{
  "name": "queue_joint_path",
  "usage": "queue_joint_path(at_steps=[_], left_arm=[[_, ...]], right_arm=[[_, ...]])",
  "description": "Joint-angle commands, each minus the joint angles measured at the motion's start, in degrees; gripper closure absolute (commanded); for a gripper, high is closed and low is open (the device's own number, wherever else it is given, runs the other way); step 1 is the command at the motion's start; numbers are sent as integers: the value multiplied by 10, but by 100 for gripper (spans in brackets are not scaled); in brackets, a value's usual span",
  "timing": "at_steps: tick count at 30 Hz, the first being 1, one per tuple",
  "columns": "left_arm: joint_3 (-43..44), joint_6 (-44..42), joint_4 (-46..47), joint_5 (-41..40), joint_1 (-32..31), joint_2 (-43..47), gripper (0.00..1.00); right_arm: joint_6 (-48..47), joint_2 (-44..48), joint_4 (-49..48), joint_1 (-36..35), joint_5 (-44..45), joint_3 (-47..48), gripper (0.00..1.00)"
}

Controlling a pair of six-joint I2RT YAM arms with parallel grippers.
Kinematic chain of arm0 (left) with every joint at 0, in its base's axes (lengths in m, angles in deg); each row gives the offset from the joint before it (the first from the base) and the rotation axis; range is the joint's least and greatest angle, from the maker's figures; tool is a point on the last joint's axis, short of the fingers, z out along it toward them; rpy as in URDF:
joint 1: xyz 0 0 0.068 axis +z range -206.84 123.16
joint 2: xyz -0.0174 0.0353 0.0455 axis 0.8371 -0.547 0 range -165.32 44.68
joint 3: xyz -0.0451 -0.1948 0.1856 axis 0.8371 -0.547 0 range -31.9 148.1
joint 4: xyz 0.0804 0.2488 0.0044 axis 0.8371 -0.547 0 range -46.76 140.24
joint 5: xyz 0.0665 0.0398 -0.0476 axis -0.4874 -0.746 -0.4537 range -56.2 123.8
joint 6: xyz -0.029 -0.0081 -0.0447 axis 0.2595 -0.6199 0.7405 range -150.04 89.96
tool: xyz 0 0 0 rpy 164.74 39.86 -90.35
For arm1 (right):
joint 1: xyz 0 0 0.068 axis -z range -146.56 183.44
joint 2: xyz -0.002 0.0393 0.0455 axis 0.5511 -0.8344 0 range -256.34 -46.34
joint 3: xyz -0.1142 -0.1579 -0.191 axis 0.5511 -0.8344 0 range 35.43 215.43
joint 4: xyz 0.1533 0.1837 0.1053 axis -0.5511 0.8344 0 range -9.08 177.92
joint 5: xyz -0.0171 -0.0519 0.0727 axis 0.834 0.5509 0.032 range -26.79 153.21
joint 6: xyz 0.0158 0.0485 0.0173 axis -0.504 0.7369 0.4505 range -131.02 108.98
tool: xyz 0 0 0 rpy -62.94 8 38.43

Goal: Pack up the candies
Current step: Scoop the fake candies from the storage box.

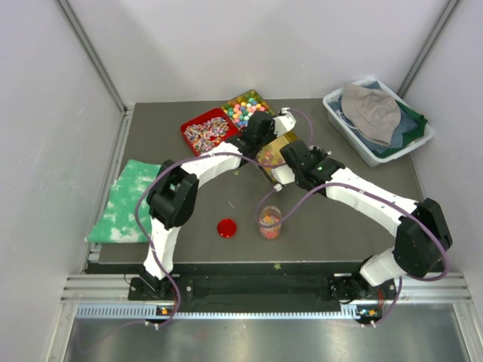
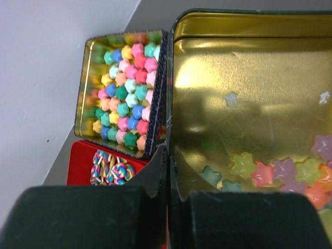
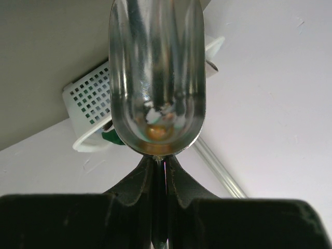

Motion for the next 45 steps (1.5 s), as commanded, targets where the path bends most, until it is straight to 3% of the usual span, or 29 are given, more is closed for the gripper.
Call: queue_joint_path(at_steps=[1,14,29,36,45], left_arm=[[-25,-23,56,-11,-12,26,100],[26,-16,40,-6,-13,45,100],[29,-2,53,-16,-15,37,100],[-58,-55,94,-30,-40,33,100],[-42,-21,61,-10,-38,45,100]], right_arm=[[9,21,-21,1,0,29,100],[4,12,-36,0,1,32,100],[3,8,-45,0,4,31,100],[1,8,-44,0,6,29,100],[-3,-9,-56,0,0,27,100]])
